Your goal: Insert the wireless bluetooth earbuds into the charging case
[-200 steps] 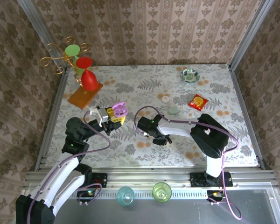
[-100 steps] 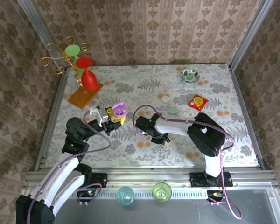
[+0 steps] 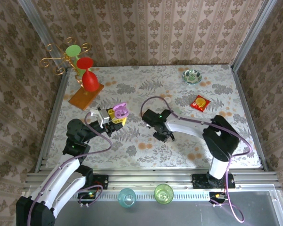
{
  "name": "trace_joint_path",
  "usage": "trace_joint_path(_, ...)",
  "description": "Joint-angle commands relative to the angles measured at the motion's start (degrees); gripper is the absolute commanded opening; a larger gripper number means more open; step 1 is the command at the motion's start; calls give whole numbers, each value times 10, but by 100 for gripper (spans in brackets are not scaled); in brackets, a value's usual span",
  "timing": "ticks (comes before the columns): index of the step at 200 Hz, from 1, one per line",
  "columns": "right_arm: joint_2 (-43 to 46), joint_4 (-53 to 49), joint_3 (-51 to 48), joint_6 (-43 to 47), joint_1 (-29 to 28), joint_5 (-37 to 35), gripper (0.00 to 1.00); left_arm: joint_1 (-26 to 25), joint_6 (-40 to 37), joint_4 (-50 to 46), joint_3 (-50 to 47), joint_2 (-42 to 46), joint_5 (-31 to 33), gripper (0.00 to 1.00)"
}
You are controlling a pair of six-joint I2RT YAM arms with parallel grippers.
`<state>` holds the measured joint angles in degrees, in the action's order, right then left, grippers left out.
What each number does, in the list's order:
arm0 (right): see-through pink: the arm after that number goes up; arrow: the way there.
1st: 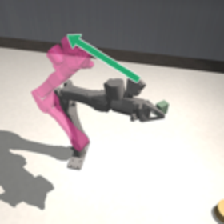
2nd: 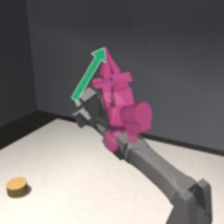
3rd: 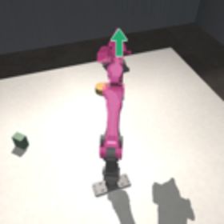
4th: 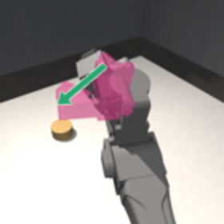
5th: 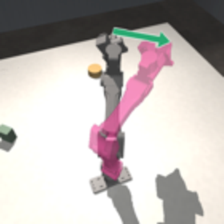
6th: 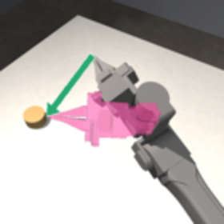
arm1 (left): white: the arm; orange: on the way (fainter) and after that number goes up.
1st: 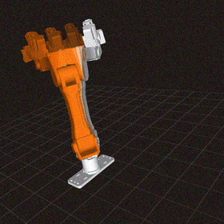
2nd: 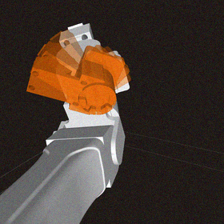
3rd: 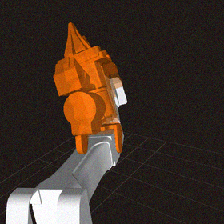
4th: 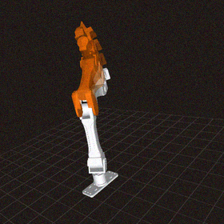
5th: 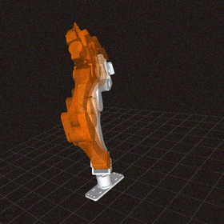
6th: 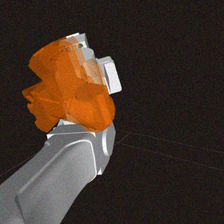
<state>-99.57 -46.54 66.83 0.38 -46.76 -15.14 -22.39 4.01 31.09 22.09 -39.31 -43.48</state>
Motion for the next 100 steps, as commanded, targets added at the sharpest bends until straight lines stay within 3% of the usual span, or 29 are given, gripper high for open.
trace_joint_path(1, 54, 20, -28, -62, 20, 76, 15, 5, -16, 32, -7, -6, 24, 23)
trace_joint_path(51, 173, 83, -65, -140, 60, 244, 15, 1, 2, 144, -30, -70, 52, 23)
trace_joint_path(100, 242, 119, -29, -198, 71, 358, 15, -16, -33, 196, -44, -120, 81, 23)
